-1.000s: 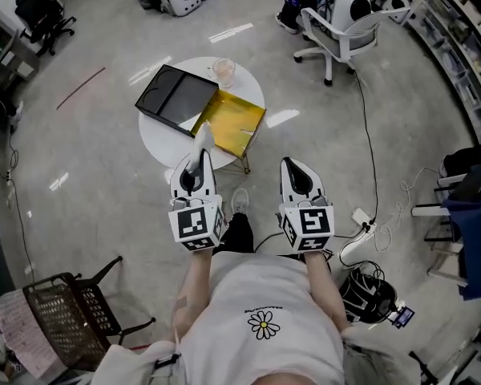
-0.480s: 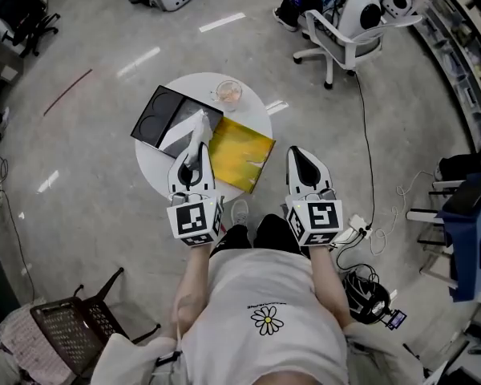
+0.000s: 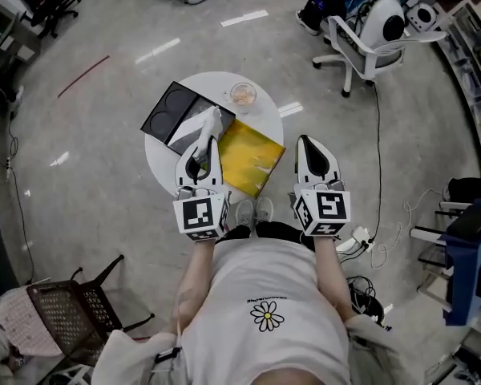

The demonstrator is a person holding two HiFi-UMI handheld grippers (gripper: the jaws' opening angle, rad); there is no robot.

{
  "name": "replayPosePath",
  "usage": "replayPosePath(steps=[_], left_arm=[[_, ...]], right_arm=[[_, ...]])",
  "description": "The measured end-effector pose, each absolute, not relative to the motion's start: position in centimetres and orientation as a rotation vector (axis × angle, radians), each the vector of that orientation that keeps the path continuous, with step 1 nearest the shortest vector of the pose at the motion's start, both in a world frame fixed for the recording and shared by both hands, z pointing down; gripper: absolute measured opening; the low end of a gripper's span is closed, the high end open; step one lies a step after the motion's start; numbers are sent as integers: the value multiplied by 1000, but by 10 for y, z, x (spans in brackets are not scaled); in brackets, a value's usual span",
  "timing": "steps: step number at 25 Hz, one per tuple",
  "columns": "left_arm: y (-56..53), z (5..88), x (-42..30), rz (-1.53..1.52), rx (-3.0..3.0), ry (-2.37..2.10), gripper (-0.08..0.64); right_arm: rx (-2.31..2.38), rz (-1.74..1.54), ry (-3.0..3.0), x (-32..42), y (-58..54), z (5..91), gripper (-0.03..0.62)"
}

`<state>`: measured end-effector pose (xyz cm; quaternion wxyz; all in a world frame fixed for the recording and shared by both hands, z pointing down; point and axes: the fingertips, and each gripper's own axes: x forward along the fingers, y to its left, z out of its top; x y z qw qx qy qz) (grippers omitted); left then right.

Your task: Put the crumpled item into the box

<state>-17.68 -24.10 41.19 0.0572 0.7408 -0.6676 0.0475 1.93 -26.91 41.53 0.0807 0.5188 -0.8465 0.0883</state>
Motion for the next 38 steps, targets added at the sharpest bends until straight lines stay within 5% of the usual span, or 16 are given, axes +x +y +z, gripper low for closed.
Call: replayPosePath(steps=[7,14,24,38], left_arm=[[-244,407,-172,236,2290,-2059,38],[-260,427,-153,812,2509,-2001,39],[-270,517,-112,1537,2726,-1600,40],[-266,647,-89,1950,2623,-1056,41]], right_arm=[[1506,275,-2553,15,-270,416,3],[1502,283,-2536,18,-264,421,3],[1562,329,-2468,45,-252,431,3],[1693,399,-2328,92,-232,447,3]])
